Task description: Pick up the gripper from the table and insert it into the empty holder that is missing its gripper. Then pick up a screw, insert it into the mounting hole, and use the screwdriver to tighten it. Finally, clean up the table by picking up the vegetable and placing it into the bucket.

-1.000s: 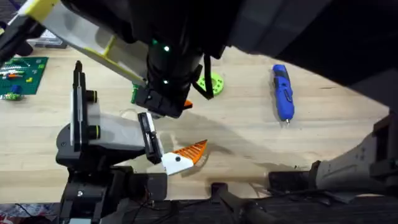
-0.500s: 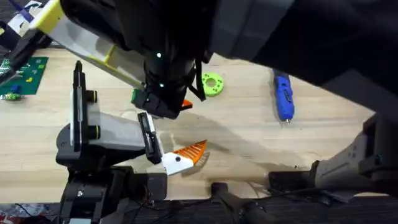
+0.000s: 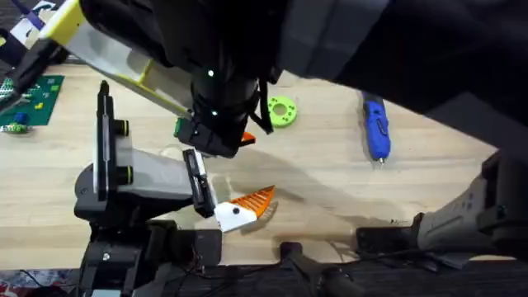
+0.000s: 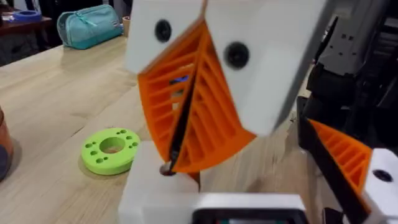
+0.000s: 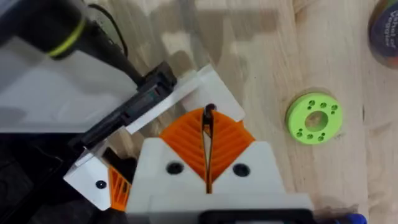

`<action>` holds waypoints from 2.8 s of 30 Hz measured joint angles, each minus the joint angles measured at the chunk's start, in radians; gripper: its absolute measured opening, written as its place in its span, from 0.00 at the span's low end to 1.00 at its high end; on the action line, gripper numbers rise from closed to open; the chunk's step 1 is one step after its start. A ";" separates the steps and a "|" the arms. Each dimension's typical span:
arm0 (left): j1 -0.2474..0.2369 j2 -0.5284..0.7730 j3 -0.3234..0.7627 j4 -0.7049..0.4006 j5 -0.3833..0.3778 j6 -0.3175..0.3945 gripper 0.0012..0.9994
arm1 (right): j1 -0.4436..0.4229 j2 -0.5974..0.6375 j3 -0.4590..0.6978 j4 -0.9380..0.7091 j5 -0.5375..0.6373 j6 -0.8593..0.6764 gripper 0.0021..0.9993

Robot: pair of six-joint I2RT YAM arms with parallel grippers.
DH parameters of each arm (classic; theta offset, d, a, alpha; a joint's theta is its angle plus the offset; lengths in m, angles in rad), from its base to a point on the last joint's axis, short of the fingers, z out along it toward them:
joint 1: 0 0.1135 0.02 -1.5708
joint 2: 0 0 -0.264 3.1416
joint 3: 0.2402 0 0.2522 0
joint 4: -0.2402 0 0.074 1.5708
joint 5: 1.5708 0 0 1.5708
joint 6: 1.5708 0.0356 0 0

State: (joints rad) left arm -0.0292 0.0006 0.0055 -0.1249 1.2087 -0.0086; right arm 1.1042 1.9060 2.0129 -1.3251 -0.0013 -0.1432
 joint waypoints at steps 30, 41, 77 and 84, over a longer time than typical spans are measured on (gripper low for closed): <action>0.000 0.000 0.000 -0.001 0.003 -0.011 0.99 | 0.000 0.014 0.000 -0.002 0.000 -0.008 0.01; 0.000 0.000 0.000 -0.001 0.003 -0.011 0.99 | 0.000 0.014 0.000 -0.007 0.000 -0.014 0.14; 0.002 0.000 0.000 0.000 0.003 -0.007 0.99 | -0.130 -0.122 -0.003 -0.031 -0.006 -0.021 1.00; 0.002 0.000 0.000 0.000 0.003 -0.007 0.99 | -0.165 -0.162 -0.003 -0.072 -0.056 -0.052 1.00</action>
State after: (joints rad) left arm -0.0275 0.0008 0.0051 -0.1251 1.2118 -0.0158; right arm 0.9394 1.7442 2.0096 -1.3975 -0.0574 -0.1955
